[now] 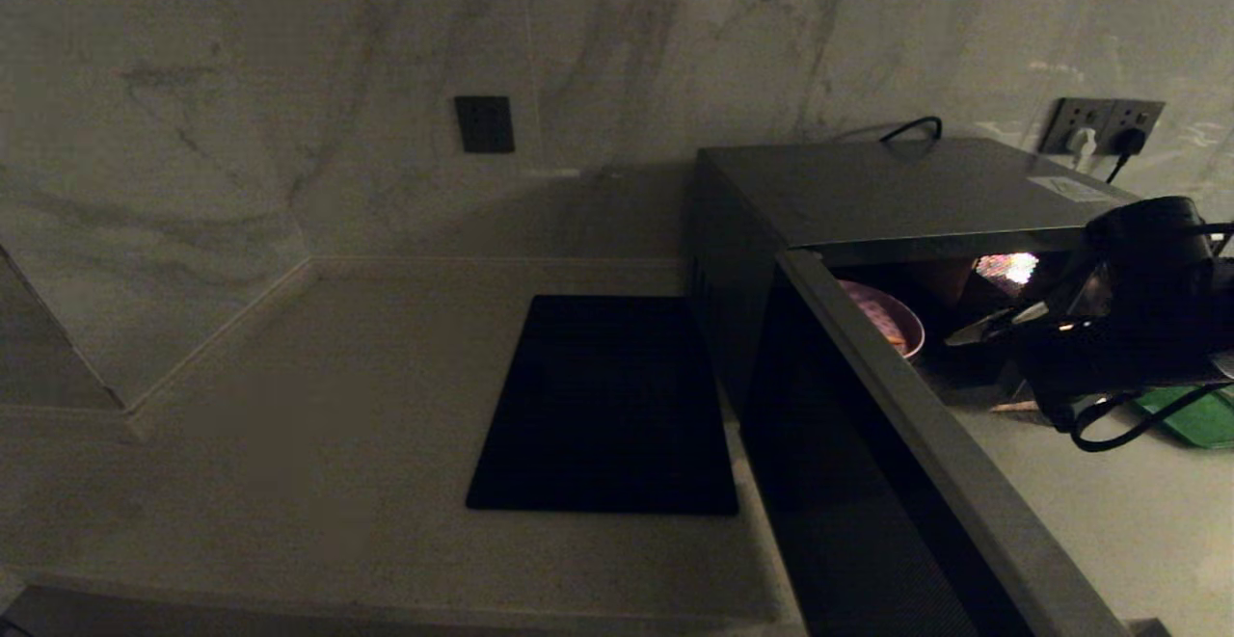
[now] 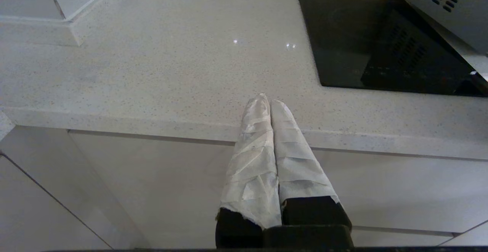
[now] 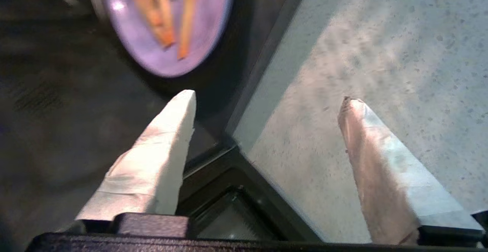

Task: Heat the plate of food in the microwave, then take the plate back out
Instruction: Take the plate out of the microwave

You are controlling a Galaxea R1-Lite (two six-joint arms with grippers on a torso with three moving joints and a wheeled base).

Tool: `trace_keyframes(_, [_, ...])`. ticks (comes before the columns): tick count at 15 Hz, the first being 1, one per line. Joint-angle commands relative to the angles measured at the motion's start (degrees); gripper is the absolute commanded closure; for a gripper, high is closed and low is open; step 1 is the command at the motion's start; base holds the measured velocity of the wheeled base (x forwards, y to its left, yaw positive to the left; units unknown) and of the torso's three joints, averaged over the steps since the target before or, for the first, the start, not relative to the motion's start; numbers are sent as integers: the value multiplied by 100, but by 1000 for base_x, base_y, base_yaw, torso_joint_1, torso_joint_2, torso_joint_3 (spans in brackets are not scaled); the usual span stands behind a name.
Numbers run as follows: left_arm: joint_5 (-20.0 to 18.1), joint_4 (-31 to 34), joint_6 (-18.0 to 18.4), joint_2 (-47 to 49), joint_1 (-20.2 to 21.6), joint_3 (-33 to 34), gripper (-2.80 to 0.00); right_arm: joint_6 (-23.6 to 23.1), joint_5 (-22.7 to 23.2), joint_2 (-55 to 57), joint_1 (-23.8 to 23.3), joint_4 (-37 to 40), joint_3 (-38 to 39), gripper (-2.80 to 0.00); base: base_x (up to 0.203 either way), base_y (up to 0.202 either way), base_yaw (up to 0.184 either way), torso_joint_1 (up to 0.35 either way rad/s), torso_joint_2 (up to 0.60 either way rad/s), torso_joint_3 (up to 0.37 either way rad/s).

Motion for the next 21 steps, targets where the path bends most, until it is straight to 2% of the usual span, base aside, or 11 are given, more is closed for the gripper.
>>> trace_keyframes(1, [1,-3,-5,0,0,1,0,44,-88,292,27,3,-45,-280,0,0,0,0,0,0])
trace_keyframes(12, [1,-9,-5,0,0,1,0,22,-294,1298,59,-10,-1147,-280,0,0,0,0,0,0])
trace_keyframes(21, [1,0,-5,0,0,1,0,38,-296,1757,66,-493,-1243,-280,0,0,0,0,0,0])
